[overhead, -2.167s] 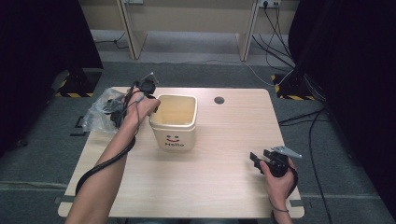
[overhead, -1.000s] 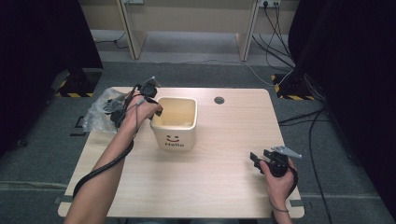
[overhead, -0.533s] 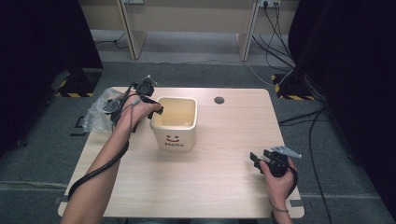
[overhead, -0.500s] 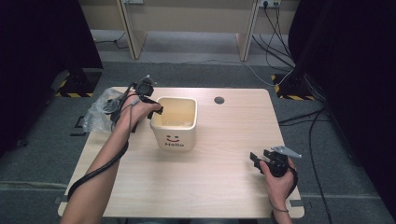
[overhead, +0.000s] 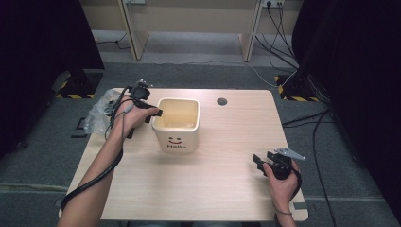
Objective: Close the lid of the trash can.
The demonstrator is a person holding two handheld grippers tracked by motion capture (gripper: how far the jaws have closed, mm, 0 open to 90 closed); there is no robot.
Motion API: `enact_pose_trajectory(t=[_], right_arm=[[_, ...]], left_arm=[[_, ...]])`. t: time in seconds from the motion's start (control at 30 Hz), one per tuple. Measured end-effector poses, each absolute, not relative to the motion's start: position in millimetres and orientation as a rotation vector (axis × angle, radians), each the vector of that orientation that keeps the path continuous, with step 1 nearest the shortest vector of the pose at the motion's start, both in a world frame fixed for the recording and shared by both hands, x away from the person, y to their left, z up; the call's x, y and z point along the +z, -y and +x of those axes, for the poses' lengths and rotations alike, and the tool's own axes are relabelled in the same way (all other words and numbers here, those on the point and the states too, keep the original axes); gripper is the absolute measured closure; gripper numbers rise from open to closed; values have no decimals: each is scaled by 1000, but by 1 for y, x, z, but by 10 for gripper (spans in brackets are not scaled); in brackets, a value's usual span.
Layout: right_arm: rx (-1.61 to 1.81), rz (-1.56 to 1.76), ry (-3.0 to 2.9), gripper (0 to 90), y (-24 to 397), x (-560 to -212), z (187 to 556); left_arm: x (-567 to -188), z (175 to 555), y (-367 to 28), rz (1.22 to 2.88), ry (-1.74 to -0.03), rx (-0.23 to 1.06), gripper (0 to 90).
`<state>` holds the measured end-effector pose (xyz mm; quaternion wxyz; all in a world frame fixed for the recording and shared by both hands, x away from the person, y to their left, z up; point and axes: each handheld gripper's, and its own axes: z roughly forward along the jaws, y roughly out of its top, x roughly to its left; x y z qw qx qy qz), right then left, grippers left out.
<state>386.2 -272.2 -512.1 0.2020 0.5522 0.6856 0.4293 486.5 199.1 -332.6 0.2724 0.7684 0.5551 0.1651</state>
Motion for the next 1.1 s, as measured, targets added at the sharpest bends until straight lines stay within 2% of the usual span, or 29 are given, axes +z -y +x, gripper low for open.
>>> enact_pose_trajectory(t=[0.43, 1.1], right_arm=[[1198, 1544, -1912, 313, 272, -512, 386], [1196, 1541, -1914, 313, 272, -512, 386]], left_arm=[[-336, 462, -213, 2000, -1403, 528, 320], [-350, 428, -249, 1954, -1391, 525, 317]])
